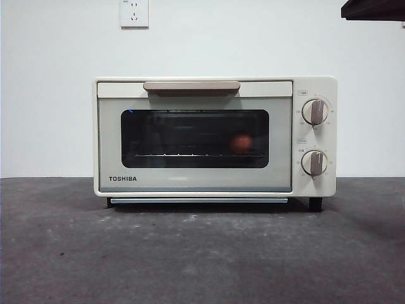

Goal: Eggoven

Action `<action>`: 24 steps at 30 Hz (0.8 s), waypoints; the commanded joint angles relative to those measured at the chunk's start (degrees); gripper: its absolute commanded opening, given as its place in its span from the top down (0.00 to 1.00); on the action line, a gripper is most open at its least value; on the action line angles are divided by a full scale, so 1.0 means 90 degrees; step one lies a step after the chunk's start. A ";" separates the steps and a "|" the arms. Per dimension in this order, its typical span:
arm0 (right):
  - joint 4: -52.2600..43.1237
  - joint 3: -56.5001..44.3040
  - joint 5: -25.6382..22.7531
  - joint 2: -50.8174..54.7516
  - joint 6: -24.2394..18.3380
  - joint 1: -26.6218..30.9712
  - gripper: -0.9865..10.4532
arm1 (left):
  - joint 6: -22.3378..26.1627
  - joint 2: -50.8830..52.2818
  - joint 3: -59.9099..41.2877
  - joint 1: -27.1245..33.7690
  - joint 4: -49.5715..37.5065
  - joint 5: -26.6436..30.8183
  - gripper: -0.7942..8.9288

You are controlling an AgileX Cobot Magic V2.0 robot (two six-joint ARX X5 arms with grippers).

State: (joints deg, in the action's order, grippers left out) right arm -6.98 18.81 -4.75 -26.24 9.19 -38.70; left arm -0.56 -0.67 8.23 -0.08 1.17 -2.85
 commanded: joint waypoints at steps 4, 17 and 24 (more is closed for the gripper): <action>-0.0083 0.0029 -0.0024 -0.0012 0.0027 -0.0056 0.91 | -0.0005 0.0056 -0.0605 0.0143 -0.0063 0.0034 0.91; -0.0080 0.0029 -0.0024 -0.0012 0.0027 -0.0056 0.91 | -0.0362 0.0056 -0.0884 0.0151 0.1018 0.0032 0.91; -0.0078 0.0029 -0.0024 -0.0012 0.0027 -0.0056 0.91 | -0.0362 0.0056 -0.0884 0.0151 0.1022 0.0032 0.91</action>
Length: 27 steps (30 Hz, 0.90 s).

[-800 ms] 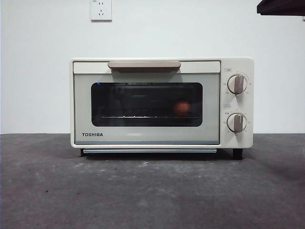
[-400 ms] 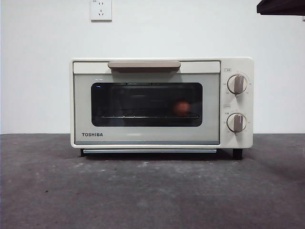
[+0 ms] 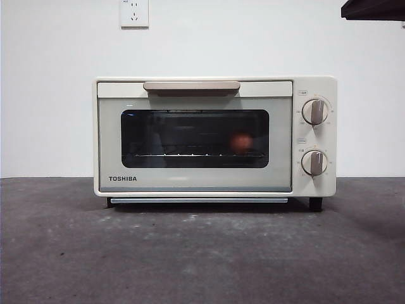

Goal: Eggoven

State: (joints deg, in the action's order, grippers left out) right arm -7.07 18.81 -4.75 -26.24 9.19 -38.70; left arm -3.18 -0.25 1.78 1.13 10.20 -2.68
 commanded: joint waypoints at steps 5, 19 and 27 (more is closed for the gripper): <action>-0.0068 0.0029 -0.0024 -0.0012 0.0027 -0.0056 0.91 | -0.0070 0.0010 -0.0168 0.0017 0.0019 0.0012 0.91; 0.0202 0.0027 -0.0138 0.0340 -0.0374 0.0403 0.91 | -0.0070 0.0010 -0.0168 0.0017 0.0019 0.0012 0.91; 0.1088 -0.0211 0.0415 0.1219 -0.0712 0.2616 0.91 | -0.0070 0.0010 -0.0168 0.0017 0.0022 0.0012 0.91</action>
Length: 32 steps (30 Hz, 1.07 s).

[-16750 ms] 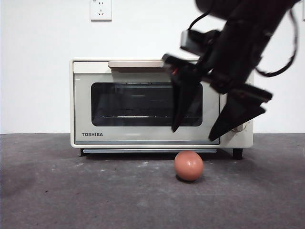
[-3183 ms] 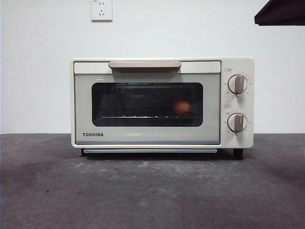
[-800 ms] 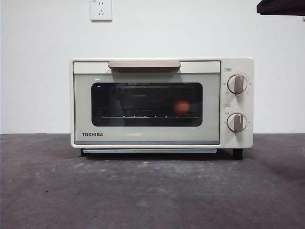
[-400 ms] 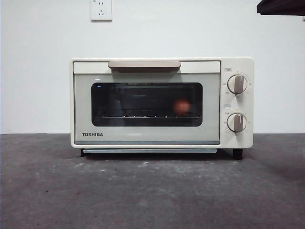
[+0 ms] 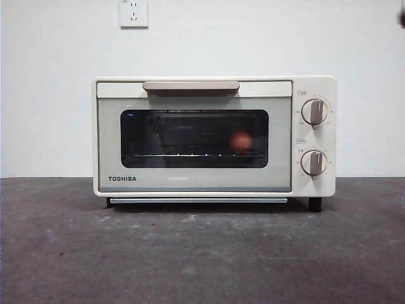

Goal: Eggoven

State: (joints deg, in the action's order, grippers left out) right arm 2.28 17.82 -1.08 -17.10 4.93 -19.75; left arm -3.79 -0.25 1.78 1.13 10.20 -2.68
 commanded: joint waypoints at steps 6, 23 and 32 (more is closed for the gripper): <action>-0.0017 -0.0622 -0.0066 0.0979 -0.0440 0.1763 0.91 | -0.0002 0.0010 -0.0168 0.0017 0.0022 0.0012 0.91; 0.0901 -0.1916 -0.0029 0.1877 -0.0095 0.2409 0.91 | -0.0002 0.0010 -0.0168 0.0017 0.0022 0.0012 0.91; 0.0731 -0.1909 -0.0083 0.1877 -0.0097 0.2412 0.91 | -0.0002 0.0007 -0.0168 0.0017 0.0027 0.0012 0.91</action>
